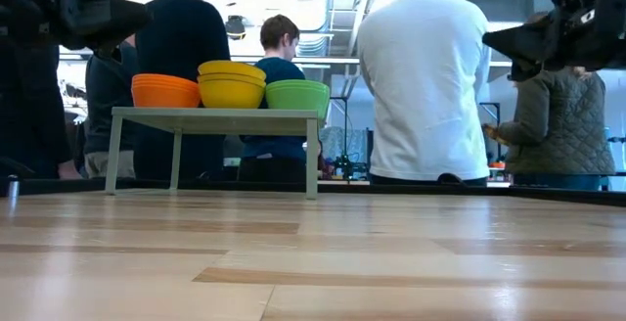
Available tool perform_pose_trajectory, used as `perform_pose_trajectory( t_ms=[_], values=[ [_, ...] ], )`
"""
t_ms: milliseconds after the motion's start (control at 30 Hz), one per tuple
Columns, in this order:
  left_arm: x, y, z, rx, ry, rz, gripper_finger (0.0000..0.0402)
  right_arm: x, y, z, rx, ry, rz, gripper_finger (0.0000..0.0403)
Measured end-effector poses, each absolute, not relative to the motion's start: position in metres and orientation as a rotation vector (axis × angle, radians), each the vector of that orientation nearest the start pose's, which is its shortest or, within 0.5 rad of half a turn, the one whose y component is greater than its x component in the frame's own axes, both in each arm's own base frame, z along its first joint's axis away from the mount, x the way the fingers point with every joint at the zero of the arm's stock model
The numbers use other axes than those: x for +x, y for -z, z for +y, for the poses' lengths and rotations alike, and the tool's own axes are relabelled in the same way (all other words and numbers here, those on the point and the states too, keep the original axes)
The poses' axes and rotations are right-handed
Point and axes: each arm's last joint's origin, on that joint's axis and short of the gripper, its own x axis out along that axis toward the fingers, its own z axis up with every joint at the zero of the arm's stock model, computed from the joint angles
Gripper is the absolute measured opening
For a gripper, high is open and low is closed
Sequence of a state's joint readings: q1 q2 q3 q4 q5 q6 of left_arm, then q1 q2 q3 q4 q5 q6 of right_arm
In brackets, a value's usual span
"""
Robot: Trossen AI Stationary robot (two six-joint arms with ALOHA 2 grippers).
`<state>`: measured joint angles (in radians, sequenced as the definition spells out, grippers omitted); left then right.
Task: Pick & Place Mini bowls
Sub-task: Return to Home Position
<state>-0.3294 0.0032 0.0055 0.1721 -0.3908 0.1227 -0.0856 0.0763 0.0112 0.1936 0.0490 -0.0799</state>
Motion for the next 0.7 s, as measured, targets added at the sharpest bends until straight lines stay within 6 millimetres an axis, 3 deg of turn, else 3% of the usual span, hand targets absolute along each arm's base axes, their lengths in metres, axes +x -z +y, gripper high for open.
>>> perform_pose_trajectory(
  t_ms=[233,700],
  values=[
    [0.093,-0.181,-0.02,0.018,-0.068,-0.158,0.0085,0.1,-0.166,-0.012,0.013,0.201,0.014,0.0001],
    [0.093,-0.181,-0.02,0.005,-0.067,-0.162,0.0085,0.1,-0.164,-0.01,-0.002,0.169,0.031,0.0001]
  ],
)
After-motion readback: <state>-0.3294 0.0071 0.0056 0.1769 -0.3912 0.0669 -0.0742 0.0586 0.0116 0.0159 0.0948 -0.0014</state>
